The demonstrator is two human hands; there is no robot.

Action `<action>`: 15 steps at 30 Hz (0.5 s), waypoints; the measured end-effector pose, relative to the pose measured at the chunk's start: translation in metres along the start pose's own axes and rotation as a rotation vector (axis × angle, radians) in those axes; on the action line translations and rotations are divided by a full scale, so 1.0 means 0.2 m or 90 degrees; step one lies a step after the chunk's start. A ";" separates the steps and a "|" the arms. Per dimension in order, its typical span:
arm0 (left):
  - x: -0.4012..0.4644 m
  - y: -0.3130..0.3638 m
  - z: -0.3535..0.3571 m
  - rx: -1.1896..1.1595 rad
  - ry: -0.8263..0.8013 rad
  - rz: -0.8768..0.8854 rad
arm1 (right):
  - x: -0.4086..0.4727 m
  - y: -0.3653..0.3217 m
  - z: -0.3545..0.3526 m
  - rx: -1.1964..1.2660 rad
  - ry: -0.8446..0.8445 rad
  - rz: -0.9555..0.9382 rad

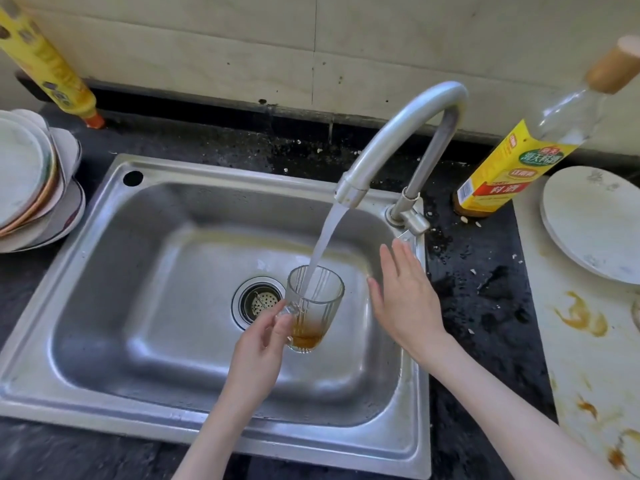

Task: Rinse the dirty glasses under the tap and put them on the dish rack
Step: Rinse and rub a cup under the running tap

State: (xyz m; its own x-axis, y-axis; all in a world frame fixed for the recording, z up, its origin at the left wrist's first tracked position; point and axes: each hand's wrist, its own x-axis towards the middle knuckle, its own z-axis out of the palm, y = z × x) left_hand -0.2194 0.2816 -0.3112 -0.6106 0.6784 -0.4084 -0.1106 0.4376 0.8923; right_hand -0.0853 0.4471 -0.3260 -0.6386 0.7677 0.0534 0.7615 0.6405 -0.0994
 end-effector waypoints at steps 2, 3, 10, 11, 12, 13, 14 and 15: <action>0.00 -0.01 0.00 0.002 0.004 0.008 | 0.00 0.00 0.00 0.005 -0.008 0.003; 0.00 -0.02 0.00 0.008 0.006 0.010 | 0.00 0.00 0.00 0.008 -0.003 0.002; 0.01 -0.02 0.01 0.032 0.023 0.011 | -0.02 0.02 0.00 0.057 -0.013 -0.002; 0.01 -0.02 0.01 0.024 0.026 0.002 | -0.03 0.01 -0.01 0.078 -0.021 -0.011; 0.01 -0.01 0.01 0.011 0.032 -0.013 | -0.04 0.00 -0.03 0.100 -0.029 -0.032; 0.02 0.00 0.01 -0.005 0.044 -0.034 | -0.06 -0.03 -0.07 0.128 -0.034 -0.058; 0.03 0.02 0.01 -0.023 0.055 -0.059 | -0.07 -0.07 -0.10 0.170 -0.062 -0.079; 0.03 0.02 0.00 -0.040 0.061 -0.085 | -0.09 -0.11 -0.13 0.245 -0.132 -0.068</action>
State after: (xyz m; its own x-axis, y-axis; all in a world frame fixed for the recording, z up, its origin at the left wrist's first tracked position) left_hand -0.2235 0.2890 -0.3098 -0.6593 0.5561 -0.5061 -0.2420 0.4803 0.8430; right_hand -0.0874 0.4204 -0.2995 -0.7499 0.6518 -0.1134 0.6187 0.6303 -0.4690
